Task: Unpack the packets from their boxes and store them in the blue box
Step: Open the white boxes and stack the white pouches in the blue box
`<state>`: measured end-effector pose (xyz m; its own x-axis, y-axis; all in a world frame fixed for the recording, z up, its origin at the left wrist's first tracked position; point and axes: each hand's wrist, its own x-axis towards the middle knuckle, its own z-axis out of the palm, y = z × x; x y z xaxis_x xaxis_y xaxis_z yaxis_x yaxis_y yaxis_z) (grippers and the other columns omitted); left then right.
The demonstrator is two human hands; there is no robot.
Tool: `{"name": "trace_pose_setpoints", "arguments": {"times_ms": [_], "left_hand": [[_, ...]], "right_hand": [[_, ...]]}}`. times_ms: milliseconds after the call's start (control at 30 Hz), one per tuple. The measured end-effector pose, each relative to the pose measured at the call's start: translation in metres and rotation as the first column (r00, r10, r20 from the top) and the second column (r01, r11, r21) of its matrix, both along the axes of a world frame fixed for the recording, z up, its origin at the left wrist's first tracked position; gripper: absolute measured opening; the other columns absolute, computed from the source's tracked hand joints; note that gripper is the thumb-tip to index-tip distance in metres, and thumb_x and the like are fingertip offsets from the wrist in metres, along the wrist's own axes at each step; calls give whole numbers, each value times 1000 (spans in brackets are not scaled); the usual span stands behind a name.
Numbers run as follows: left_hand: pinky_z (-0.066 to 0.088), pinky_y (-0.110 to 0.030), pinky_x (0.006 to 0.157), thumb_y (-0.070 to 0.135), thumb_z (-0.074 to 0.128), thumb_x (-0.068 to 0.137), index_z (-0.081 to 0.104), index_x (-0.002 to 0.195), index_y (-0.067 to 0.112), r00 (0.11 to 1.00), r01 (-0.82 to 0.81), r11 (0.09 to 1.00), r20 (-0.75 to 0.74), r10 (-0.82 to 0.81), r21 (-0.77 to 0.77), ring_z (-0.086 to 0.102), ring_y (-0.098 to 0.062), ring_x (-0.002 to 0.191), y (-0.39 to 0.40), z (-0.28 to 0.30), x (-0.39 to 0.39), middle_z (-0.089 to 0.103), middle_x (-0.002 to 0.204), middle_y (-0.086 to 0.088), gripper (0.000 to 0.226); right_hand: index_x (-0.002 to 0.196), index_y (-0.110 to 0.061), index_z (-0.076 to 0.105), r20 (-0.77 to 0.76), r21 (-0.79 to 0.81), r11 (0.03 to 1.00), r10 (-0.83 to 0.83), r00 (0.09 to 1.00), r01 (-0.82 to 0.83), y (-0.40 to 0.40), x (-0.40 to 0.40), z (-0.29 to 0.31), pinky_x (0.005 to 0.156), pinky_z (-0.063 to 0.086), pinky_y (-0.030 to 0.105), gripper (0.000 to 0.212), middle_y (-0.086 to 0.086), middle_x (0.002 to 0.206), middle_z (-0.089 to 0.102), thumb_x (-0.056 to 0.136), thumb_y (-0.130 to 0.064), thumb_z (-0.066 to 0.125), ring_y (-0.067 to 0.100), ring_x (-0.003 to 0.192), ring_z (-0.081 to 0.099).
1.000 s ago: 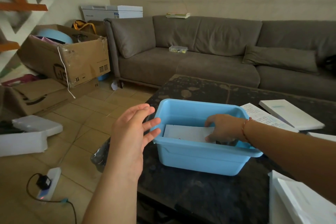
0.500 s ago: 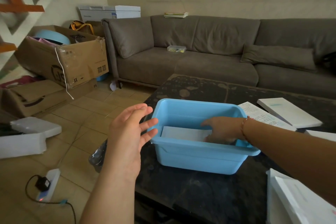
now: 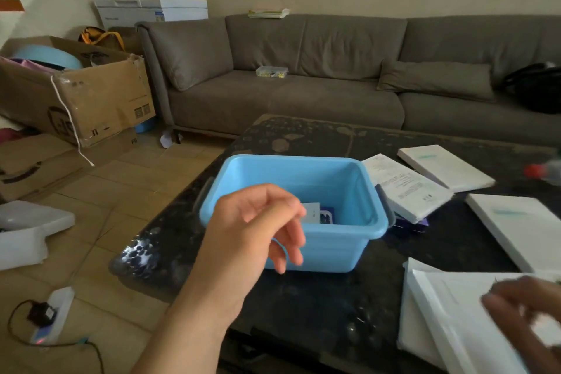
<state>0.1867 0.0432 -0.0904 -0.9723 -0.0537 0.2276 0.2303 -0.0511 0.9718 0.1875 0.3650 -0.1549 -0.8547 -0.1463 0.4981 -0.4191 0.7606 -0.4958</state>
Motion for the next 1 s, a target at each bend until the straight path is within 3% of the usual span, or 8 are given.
{"name": "trace_pose_setpoints", "arguments": {"times_ms": [67, 133, 233, 400, 533, 667, 767, 1000], "left_hand": [[39, -22, 41, 24, 62, 79, 69, 66, 16, 949, 305, 949, 112, -296, -78, 59, -22, 49, 12, -2, 2, 64, 60, -9, 16], [42, -22, 44, 22, 59, 87, 70, 77, 14, 829, 535, 820, 312, -464, -201, 64, -21, 57, 26, -9, 1, 68, 67, -7, 17], [46, -21, 50, 18, 54, 96, 68, 88, 10, 720, 677, 606, 545, -429, -418, 68, -17, 65, 51, -28, -4, 71, 75, -3, 18], [50, -19, 54, 27, 56, 98, 66, 94, 25, 635, 768, 387, 684, -358, -510, 70, -10, 69, 85, -50, -15, 72, 81, 3, 11], [51, -21, 55, 27, 57, 97, 65, 94, 30, 665, 737, 457, 656, -357, -498, 69, -9, 65, 99, -57, -19, 70, 75, 4, 9], [46, -21, 50, 27, 58, 97, 67, 91, 28, 787, 573, 684, 537, -304, -452, 66, -8, 56, 120, -62, -19, 66, 65, 7, 11], [43, -21, 46, 27, 61, 95, 69, 90, 24, 802, 495, 816, 518, -298, -297, 64, -12, 54, 136, -62, -16, 64, 61, 6, 10], [39, -18, 42, 23, 74, 83, 72, 81, 17, 843, 351, 929, 469, -262, -113, 51, -9, 43, 162, -65, -9, 58, 52, 6, 7]], "right_hand": [[81, -50, 54, -90, 240, 966, 123, 988, -98, 2, 11, -9, 70, 41, 17, 20, -27, 76, 56, 87, -68, 47, -6, 77, 53], [84, -42, 50, -189, 452, 880, 256, 948, -148, 3, 16, -19, 77, 39, 20, 23, -22, 84, 59, 95, -59, 39, 4, 85, 57], [77, -32, 59, -235, 569, 814, 295, 926, -115, 4, 15, -34, 82, 46, 25, 47, -7, 81, 67, 103, -40, 20, 18, 76, 70], [62, -27, 62, -319, 526, 850, 175, 931, 20, -4, 16, -44, 67, 54, 31, 43, -5, 71, 64, 89, -58, 47, 22, 67, 67], [56, -22, 58, -394, 405, 912, 115, 912, 60, -7, 19, -46, 61, 52, 30, 42, -4, 67, 60, 90, -46, 53, 22, 66, 64], [58, -19, 59, -340, 89, 994, -29, 940, 63, -6, 20, -43, 65, 45, 25, 35, -9, 69, 57, 87, -39, 57, 16, 73, 59], [58, -10, 57, -333, -124, 992, -71, 940, 31, -7, 22, -41, 69, 41, 25, 35, -5, 70, 55, 88, -28, 55, 18, 74, 55], [62, -6, 61, -308, -232, 972, -96, 946, 24, -6, 24, -40, 64, 44, 31, 35, -1, 72, 59, 89, -26, 51, 21, 79, 56]]}}
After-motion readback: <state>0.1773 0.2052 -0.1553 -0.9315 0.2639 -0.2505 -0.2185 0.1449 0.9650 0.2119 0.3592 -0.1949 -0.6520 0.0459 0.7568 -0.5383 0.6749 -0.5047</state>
